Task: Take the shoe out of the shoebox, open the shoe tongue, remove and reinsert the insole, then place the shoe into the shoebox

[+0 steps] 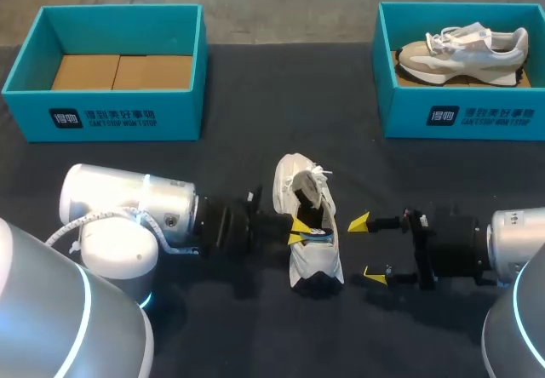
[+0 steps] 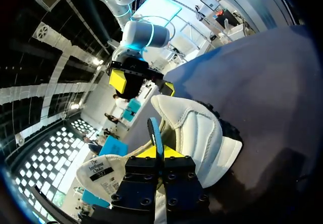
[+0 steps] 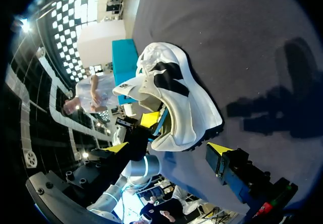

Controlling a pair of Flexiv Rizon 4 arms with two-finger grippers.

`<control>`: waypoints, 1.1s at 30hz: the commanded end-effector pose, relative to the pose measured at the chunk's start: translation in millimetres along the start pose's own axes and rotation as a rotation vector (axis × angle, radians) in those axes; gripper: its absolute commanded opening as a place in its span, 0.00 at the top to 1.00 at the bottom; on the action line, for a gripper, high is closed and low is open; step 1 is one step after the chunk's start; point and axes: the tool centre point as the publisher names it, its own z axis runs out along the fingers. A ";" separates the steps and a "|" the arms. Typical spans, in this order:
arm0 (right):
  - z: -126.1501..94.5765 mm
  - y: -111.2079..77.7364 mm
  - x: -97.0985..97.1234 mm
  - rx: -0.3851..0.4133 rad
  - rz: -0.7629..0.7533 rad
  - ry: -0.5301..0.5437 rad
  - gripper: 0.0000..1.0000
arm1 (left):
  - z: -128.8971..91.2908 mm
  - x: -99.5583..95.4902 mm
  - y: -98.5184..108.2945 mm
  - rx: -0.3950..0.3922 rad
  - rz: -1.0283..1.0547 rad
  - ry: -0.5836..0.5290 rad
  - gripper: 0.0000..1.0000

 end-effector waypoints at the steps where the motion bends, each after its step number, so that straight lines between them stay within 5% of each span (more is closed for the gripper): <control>1: -0.7 -1.3 0.9 -0.002 0.001 -0.004 0.00 | 7.0 1.1 7.1 -0.005 -0.003 0.004 1.00; 5: -0.7 -1.3 0.9 -0.002 0.001 -0.004 0.00 | 4.8 -1.4 3.2 0.006 -0.008 -0.003 1.00; 6: -0.7 -1.3 0.9 -0.002 0.001 -0.004 0.00 | 3.7 -2.4 0.1 0.010 -0.007 -0.006 0.91; 7: -0.7 -1.3 0.9 -0.002 0.001 -0.004 0.00 | 2.9 -2.9 -1.9 0.010 -0.001 -0.006 0.71; 9: -0.7 -1.3 0.9 -0.002 0.001 -0.004 0.00 | 2.7 -3.1 -2.5 0.010 -0.002 -0.009 0.71; 10: -0.7 -1.3 0.9 -0.002 0.001 -0.004 0.00 | -0.3 -4.6 -7.0 0.010 -0.009 -0.033 0.53; 20: -0.7 -1.3 0.9 -0.002 0.001 -0.004 0.00 | -5.0 -5.2 -25.9 0.042 -0.024 -0.051 0.62; 24: -0.7 -1.3 0.9 -0.002 0.001 -0.004 0.00 | -5.0 -5.4 -29.9 0.053 -0.026 -0.050 0.76; 27: -0.7 -1.3 0.9 -0.002 0.001 -0.004 0.00 | -5.2 -5.2 -29.8 0.052 -0.027 -0.047 1.00; 33: -0.7 -1.3 0.9 -0.002 0.001 -0.004 0.00 | -1.8 -1.1 -24.3 0.051 -0.033 -0.021 1.00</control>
